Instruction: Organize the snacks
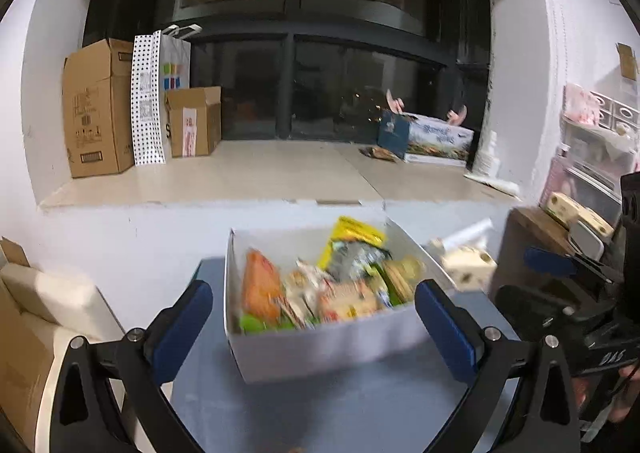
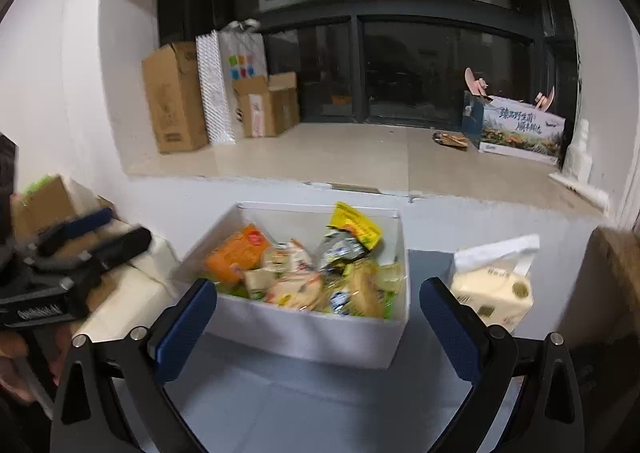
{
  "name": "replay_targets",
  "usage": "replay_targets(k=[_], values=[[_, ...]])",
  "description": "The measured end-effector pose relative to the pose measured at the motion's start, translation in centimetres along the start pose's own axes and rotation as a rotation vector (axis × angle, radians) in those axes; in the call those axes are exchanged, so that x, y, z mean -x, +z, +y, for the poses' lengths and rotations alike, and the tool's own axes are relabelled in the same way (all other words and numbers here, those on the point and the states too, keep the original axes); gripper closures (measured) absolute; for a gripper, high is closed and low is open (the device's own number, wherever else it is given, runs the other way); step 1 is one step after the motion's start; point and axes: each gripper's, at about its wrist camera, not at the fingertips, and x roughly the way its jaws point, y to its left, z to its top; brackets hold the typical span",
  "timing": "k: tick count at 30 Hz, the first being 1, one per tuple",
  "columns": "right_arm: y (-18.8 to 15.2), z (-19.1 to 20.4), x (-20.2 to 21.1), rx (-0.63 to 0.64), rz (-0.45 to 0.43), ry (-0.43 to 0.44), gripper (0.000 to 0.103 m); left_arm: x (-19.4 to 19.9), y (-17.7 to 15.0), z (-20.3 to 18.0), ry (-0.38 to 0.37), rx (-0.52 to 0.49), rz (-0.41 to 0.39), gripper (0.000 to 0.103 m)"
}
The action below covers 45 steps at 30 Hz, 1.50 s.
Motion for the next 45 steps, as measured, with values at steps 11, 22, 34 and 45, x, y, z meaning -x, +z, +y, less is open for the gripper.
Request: replay_targets(k=[11, 22, 34, 45], values=[[-5.6, 2.5, 9.2, 0.016, -0.073, 0.000, 0.000, 9.0, -5.5, -3.9, -0.027, -0.035, 0.024, 0.000], [-9.2, 3.2, 12.8, -0.017, -0.080, -0.043, 0.000, 11.5, -8.6, -6.1, -0.074, -0.047, 0.074, 0.000], [-9.1, 2.6, 12.6, -0.030, -0.061, -0.055, 0.000, 11.0, -8.2, -5.8, -0.073, -0.043, 0.086, 0.000], [-9.0, 2.9, 12.6, -0.020, -0.065, -0.059, 0.000, 11.2, -8.2, -6.0, -0.076, -0.051, 0.086, 0.000]])
